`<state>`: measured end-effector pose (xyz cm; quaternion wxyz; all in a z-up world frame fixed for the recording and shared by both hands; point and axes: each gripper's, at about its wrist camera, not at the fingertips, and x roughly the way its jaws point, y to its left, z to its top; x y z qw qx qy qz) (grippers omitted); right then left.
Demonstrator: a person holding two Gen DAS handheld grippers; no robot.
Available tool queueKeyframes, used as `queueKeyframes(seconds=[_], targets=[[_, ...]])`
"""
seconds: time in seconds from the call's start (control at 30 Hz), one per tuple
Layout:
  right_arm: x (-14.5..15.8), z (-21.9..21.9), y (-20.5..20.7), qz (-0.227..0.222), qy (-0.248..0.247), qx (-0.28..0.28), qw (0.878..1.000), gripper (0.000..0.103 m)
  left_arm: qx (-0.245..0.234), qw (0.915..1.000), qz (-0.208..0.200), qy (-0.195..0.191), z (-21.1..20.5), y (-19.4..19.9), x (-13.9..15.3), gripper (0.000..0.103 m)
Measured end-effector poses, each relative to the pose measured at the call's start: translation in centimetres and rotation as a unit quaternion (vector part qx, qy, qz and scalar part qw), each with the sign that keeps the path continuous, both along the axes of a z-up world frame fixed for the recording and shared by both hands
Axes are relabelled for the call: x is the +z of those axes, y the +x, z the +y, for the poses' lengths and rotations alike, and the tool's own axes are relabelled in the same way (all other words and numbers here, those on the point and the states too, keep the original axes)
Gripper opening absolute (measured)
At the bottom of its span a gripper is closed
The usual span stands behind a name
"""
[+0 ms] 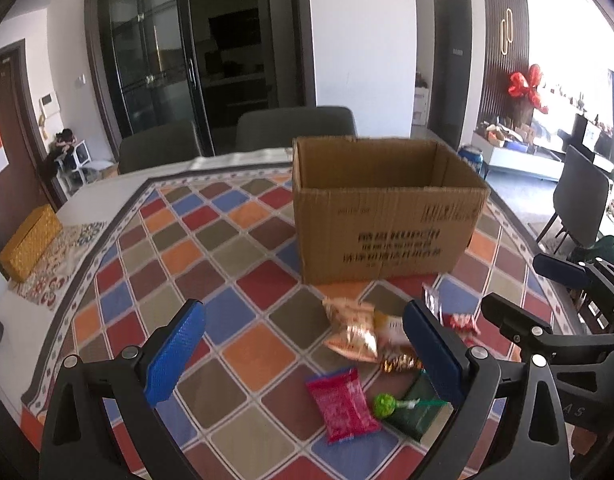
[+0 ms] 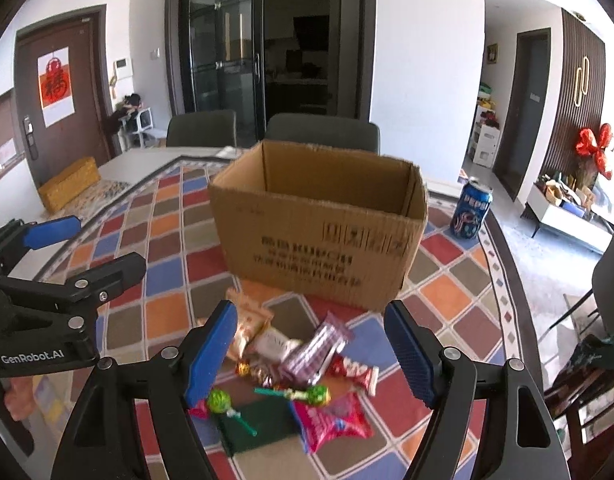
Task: Organize snacks
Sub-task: 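Withdraw both tools from the box back toward the snack pile, then grasp the pink snack bag with the left gripper while the right grasps the pink-white bag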
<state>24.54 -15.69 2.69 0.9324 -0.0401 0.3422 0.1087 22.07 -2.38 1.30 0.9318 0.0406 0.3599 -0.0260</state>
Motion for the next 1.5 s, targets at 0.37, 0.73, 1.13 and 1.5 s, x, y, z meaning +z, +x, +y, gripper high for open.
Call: queueKeyframes(seconds=[0.37, 0.73, 1.13, 1.5], targets=[[-3.6, -0.8, -1.1, 0.058, 0.011, -0.031, 0.998, 0.076, 0.008, 0.9982, 0.059, -0.004, 0.3, -0.8, -4.1, 0.1], [-7.3, -1.6, -1.9, 0.117, 0.015, -0.048, 0.992, 0.076, 0.008, 0.9923, 0.123, -0.013, -0.1, -1.3, -8.2, 0.1], [-9.8, -2.0, -1.1, 0.157, 0.01, -0.062, 0.986, 0.076, 0.011, 0.9876, 0.155, -0.02, -0.3, 0.2, -10.8, 0.099], [-11.7, -2.7, 0.5, 0.184, 0.01, -0.075, 0.98, 0.076, 0.006, 0.9825, 0.184, -0.025, -0.9, 2.2, -13.2, 0.088]])
